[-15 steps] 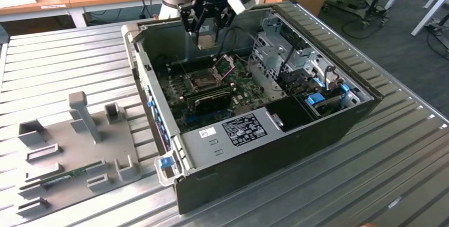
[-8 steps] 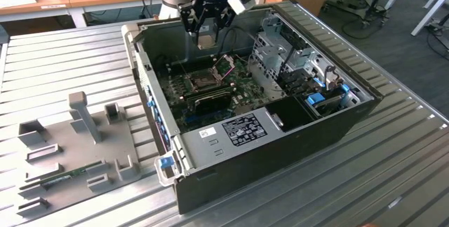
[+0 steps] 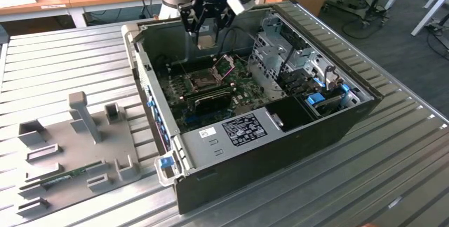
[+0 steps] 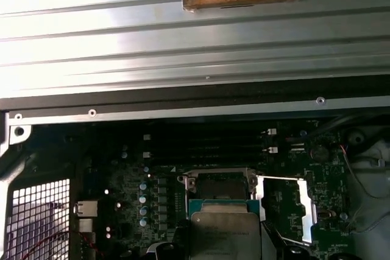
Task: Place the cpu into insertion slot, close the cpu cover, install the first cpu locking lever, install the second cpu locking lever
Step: 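Place the cpu into insertion slot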
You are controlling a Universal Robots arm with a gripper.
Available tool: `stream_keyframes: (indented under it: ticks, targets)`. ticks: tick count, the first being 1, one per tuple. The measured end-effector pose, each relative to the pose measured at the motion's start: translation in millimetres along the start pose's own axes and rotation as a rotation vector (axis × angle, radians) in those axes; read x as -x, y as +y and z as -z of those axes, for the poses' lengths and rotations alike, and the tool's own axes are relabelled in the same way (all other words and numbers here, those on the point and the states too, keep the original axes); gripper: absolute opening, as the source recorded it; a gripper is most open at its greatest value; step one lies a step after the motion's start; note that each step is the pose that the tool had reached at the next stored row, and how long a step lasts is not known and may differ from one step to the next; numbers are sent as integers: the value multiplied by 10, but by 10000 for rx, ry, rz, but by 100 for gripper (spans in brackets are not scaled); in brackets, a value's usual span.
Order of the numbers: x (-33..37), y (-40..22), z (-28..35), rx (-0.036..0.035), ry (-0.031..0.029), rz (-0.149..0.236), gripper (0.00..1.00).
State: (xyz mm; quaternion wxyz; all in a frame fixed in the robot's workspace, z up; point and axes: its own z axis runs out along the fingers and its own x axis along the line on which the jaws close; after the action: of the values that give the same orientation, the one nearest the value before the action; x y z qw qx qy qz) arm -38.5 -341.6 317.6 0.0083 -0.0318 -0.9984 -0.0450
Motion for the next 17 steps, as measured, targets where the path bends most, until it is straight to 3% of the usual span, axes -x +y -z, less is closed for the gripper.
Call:
stream_keyframes:
  ticks: [5, 12, 17]
  targets:
    - [0, -1, -8, 12, -62, -691, 54]
    - [0, -1, -9, 14, -74, -821, 54]
    - [0, -2, -19, 29, -138, -1536, 54]
